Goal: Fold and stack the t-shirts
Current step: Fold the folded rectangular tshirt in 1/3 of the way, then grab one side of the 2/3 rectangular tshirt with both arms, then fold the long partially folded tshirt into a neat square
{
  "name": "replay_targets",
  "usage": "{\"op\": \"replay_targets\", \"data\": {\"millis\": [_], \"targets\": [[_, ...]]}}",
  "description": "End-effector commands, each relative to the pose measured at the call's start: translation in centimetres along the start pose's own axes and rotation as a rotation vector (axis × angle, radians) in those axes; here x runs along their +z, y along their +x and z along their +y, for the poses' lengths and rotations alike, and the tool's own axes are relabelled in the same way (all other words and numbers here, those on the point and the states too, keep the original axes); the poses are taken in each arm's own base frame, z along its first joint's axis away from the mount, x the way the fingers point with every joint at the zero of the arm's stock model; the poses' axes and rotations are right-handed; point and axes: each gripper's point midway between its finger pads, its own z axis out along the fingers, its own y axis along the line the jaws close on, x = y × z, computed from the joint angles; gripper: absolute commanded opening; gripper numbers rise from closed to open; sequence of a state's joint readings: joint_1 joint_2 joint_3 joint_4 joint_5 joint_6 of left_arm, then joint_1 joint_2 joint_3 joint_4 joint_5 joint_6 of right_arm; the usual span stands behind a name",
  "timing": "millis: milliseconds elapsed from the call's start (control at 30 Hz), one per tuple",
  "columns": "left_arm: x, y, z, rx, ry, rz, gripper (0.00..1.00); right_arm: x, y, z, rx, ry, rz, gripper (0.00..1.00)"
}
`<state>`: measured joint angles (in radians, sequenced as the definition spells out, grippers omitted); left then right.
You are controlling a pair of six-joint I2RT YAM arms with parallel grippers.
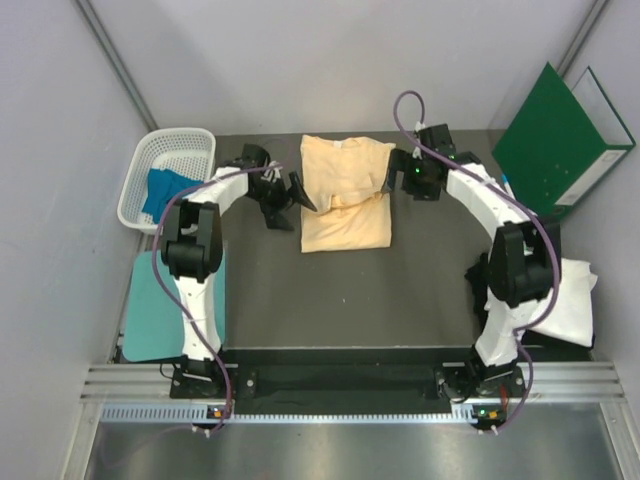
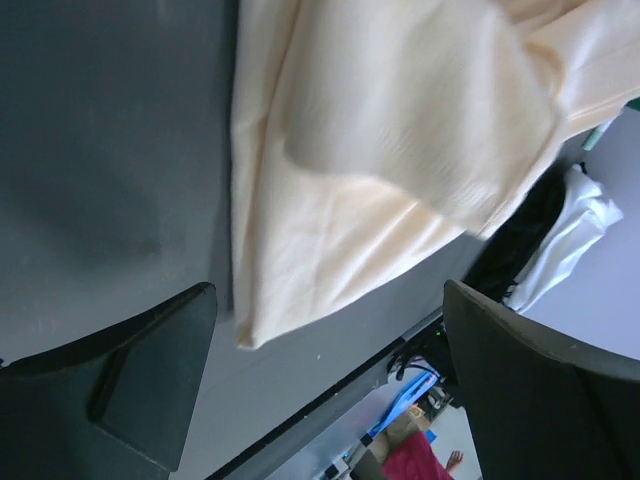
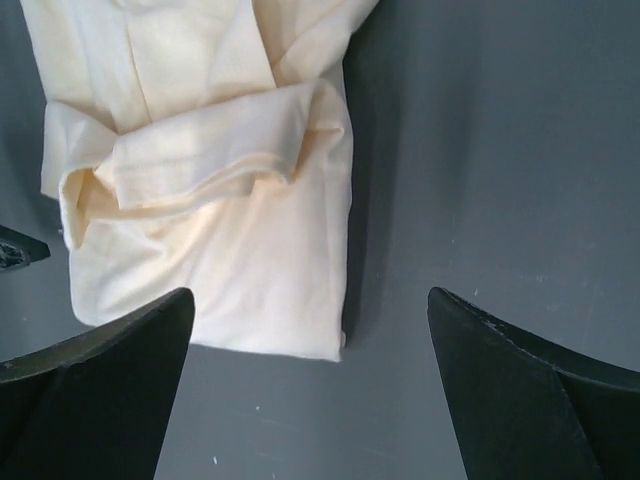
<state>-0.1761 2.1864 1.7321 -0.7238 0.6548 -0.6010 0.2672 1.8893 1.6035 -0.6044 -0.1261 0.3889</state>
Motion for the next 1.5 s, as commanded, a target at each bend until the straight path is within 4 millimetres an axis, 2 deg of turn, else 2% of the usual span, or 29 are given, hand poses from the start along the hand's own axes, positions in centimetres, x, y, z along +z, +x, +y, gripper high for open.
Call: {"op": "replay_targets", "data": {"millis": [0, 33, 67, 100, 167, 300, 400, 467, 567, 633, 667, 700, 733, 767, 867, 900, 1033, 1133, 1167, 1267, 1333, 1467], "targets": [[-2.6, 1.9, -0.3, 0.105, 0.002, -0.086, 0.99, -1.2, 4.7, -0.3, 0.066, -0.054, 0.085, 1.0], [-2.3, 3.3, 0.9, 0.083, -0.012, -0.064, 0.99, -1.1, 5.7, -0.2, 0.08, -0.069, 0.111, 1.0], [-2.1, 4.0, 1.3, 0.079, -0.01, -0.054, 0.99, -0.5, 7.6, -0.7, 0.102, -0.07, 0.153, 1.0], [-1.7, 4.5, 1.5, 0.078, -0.009, -0.047, 0.99, -0.2, 8.8, -0.3, 0.129, -0.1, 0.193, 0.98], [-0.8, 6.0, 2.8, 0.058, -0.024, -0.02, 0.98, 0.9, 11.0, -0.6, 0.156, -0.122, 0.233, 0.91], [0.7, 7.2, 3.4, 0.042, -0.017, -0.011, 0.93, 2.8, 13.5, -0.1, 0.219, -0.186, 0.284, 0.81], [1.9, 7.3, 3.5, 0.027, -0.016, -0.006, 0.86, 4.0, 13.4, 0.1, 0.24, -0.199, 0.276, 0.77], [2.6, 7.1, 3.7, 0.021, -0.015, -0.009, 0.83, 4.5, 12.5, 0.6, 0.239, -0.213, 0.248, 0.74], [3.3, 6.6, 3.7, 0.005, -0.015, -0.017, 0.72, 5.3, 11.5, 1.2, 0.248, -0.233, 0.234, 0.69], [3.6, 6.2, 3.5, 0.01, -0.011, -0.019, 0.5, 6.1, 12.1, 1.6, 0.256, -0.245, 0.276, 0.65], [3.6, 6.1, 3.6, 0.012, -0.013, -0.016, 0.38, 6.2, 11.8, 2.3, 0.252, -0.271, 0.282, 0.53], [3.7, 6.1, 3.6, 0.014, -0.016, -0.013, 0.12, 6.6, 12.4, 2.3, 0.262, -0.273, 0.311, 0.47], [3.7, 5.9, 3.5, 0.016, -0.02, -0.013, 0.0, 6.6, 12.6, 2.7, 0.265, -0.285, 0.324, 0.4], [3.6, 5.9, 3.5, 0.021, -0.024, -0.008, 0.0, 6.4, 12.7, 3.1, 0.269, -0.303, 0.343, 0.28], [2.9, 5.8, 2.8, 0.039, -0.014, -0.016, 0.0, 5.3, 13.4, 3.4, 0.271, -0.317, 0.373, 0.15], [2.5, 5.8, 2.4, 0.041, -0.011, -0.018, 0.0, 4.2, 13.1, 3.6, 0.264, -0.32, 0.368, 0.13], [0.5, 6.0, 0.5, 0.065, 0.012, -0.03, 0.0, 1.1, 12.2, 4.2, 0.223, -0.328, 0.357, 0.1], [-1.8, 5.9, -1.7, 0.102, 0.039, -0.064, 0.0, -1.5, 10.7, 5.2, 0.175, -0.355, 0.337, 0.1], [-3.0, 5.6, -2.9, 0.128, 0.056, -0.092, 0.0, -2.3, 10.1, 5.4, 0.164, -0.363, 0.327, 0.1], [-4.7, 5.6, -4.3, 0.155, 0.062, -0.113, 0.0, -4.3, 8.3, 6.4, 0.134, -0.388, 0.305, 0.1], [-6.1, 5.2, -5.8, 0.194, 0.078, -0.15, 0.0, -5.1, 7.0, 6.9, 0.112, -0.394, 0.28, 0.1], [-7.2, 4.7, -6.9, 0.225, 0.082, -0.173, 0.0, -4.8, 6.9, 6.7, 0.114, -0.384, 0.304, 0.1]]}}
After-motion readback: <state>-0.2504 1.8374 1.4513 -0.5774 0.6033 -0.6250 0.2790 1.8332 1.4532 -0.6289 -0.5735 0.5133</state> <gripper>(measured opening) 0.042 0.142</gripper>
